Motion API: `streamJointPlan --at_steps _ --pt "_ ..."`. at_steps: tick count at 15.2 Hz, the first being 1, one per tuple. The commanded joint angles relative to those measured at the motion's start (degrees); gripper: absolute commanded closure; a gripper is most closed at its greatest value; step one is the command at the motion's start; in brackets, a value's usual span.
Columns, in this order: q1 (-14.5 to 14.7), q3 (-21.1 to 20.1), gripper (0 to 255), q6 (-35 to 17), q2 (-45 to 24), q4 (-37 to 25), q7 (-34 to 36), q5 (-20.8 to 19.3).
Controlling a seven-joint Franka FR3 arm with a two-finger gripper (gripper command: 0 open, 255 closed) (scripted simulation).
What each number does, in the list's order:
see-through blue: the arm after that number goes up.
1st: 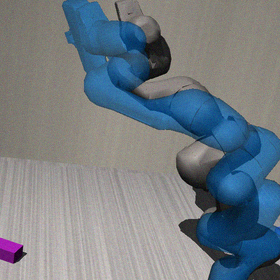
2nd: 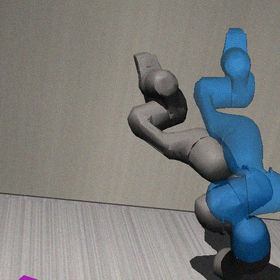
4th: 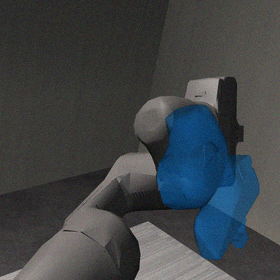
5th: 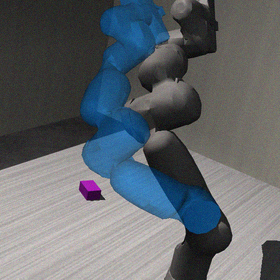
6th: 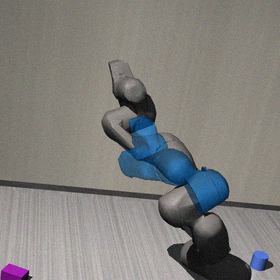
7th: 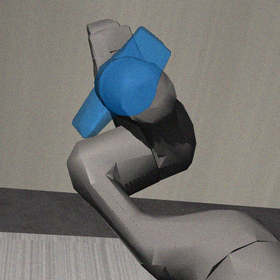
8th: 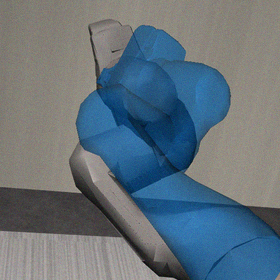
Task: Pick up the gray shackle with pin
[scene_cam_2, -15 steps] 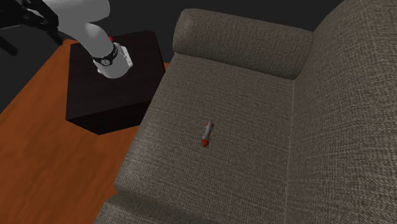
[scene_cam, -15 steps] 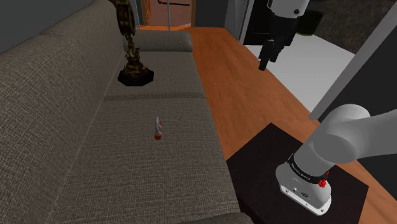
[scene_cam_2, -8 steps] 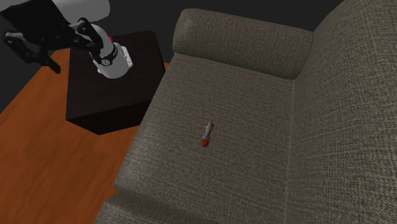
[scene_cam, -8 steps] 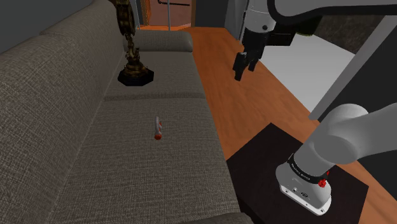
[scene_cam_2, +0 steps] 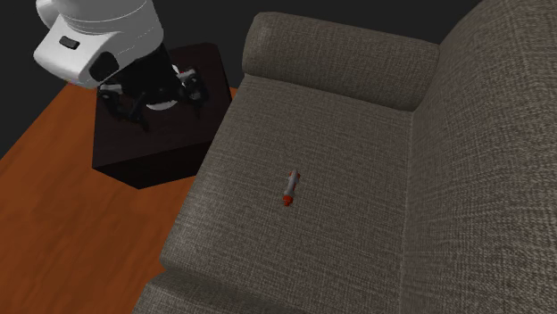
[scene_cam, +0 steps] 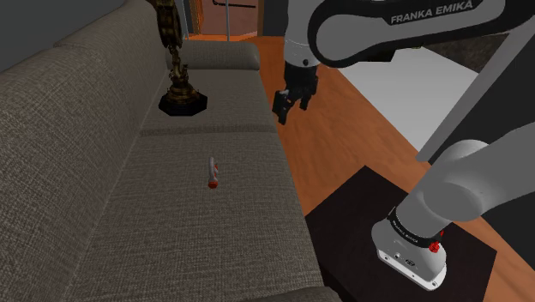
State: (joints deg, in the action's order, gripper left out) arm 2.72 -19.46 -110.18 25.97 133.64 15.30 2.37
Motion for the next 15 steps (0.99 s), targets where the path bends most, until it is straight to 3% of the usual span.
streamJointPlan --at_steps 1,9,15 --pt "-0.08 -2.31 0 -2.41 -3.34 -1.17 3.11 -0.8" --pt "-0.81 -10.59 0 -8.71 -20.95 -11.0 17.64 -10.19" --pt "2.22 -12.79 0 -8.87 -36.26 -22.18 29.33 -21.62"
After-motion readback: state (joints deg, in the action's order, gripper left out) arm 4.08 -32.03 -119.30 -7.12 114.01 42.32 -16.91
